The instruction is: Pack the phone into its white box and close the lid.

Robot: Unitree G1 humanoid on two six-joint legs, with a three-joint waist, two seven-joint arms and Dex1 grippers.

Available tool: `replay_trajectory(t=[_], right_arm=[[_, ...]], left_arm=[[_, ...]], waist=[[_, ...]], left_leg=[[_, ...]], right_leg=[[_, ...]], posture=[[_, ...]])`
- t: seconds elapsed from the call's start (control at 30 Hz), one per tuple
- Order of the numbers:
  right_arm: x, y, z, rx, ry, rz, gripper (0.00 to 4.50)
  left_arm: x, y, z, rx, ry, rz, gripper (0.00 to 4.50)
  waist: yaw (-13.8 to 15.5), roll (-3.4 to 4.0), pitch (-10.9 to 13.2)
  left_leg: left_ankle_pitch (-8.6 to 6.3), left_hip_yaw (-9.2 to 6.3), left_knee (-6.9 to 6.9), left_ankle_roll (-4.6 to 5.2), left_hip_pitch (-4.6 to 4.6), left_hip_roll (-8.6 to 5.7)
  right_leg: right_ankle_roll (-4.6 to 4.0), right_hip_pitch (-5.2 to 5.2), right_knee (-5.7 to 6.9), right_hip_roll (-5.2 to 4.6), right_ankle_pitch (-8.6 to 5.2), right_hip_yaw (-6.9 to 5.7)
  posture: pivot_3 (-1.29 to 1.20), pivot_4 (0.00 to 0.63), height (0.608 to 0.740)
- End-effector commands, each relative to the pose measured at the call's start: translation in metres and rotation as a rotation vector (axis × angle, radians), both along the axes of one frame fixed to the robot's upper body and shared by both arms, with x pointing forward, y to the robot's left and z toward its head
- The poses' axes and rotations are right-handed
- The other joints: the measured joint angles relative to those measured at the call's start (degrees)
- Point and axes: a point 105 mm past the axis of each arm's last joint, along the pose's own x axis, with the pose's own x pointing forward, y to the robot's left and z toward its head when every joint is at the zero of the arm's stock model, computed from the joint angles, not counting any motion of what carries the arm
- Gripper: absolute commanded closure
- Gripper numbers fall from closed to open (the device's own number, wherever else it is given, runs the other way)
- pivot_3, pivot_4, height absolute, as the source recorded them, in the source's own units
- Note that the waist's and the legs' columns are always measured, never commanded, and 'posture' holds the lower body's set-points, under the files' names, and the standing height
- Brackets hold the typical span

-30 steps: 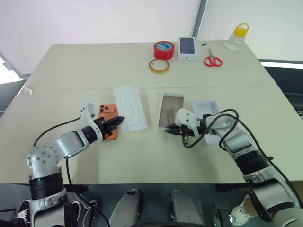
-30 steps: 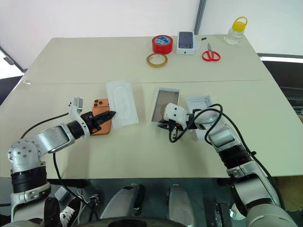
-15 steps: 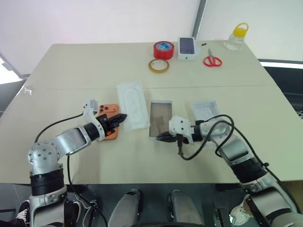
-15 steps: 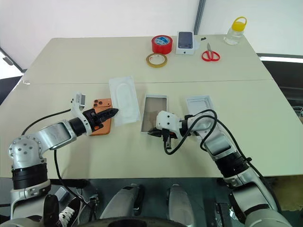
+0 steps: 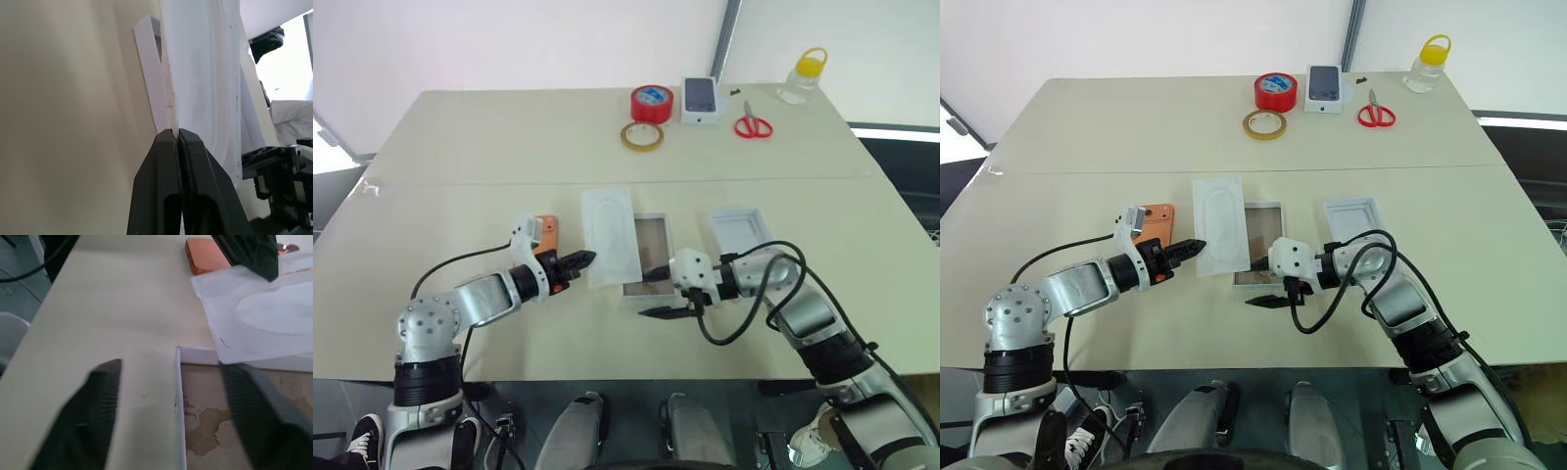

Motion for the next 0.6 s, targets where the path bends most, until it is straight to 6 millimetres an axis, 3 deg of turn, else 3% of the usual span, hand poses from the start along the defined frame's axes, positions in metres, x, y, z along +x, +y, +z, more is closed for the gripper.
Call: replay_trajectory(t=[0.03,0.17,0.3,0.43,0.57,0.6], right_arm=[[0.008,-0.015,0.028,0.048,-0.093,-0.05,0.1],[0.027,-0.059,0.029,-0.024,-0.153,-0.196,0.1],[0.051,-0.093,0.041,0.025,-0.194,-0.376,0.1],[0.055,-0.104,0.041,0.011,-0.223,-0.411,0.1],[0.055,-0.1,0.039,0.025,-0.224,-0.406,0.1],[0.054,-0.099,0.038,0.025,-0.227,-0.405,0.04]], left_arm=[[0.002,-0.013,0.01,-0.009,-0.049,-0.039,4.5],[0.003,-0.029,0.01,-0.038,-0.053,-0.078,4.5],[0.006,-0.038,0.005,-0.034,-0.037,-0.099,4.5],[0.008,-0.044,-0.005,-0.003,-0.012,-0.101,4.5],[0.005,-0.051,-0.005,-0.025,-0.01,-0.118,4.5],[0.004,-0.052,-0.005,-0.031,-0.008,-0.124,4.2]], waist=[[0.0,0.0,0.0],[0.2,-0.03,0.0],[0.0,-0.04,0.0],[-0.2,-0.03,0.0],[0.0,-0.04,0.0],[0.0,-0.04,0.0]], left_leg=[[0.0,0.0,0.0,0.0,0.0,-0.01],[0.0,0.0,0.01,0.01,-0.02,-0.02],[0.0,0.02,0.0,0.01,0.0,-0.01],[0.0,0.03,-0.02,0.01,-0.01,0.02],[0.01,0.03,0.01,0.0,-0.01,0.01],[0.01,0.03,0.01,0.0,-0.01,0.01]], right_leg=[[0.0,0.01,0.0,-0.01,0.0,0.0],[0.0,0.03,-0.06,-0.02,0.0,-0.02],[0.0,0.04,-0.06,-0.01,0.0,-0.02],[0.0,0.0,-0.01,0.02,0.0,0.01],[0.0,0.01,-0.01,0.02,0.0,0.01],[0.0,0.02,-0.02,0.02,0.0,0.0]], posture=[[0.0,0.15,0.74],[0.0,0.15,0.74],[0.0,0.15,0.74],[0.0,0.15,0.74],[0.0,0.15,0.74],[0.0,0.15,0.74]])
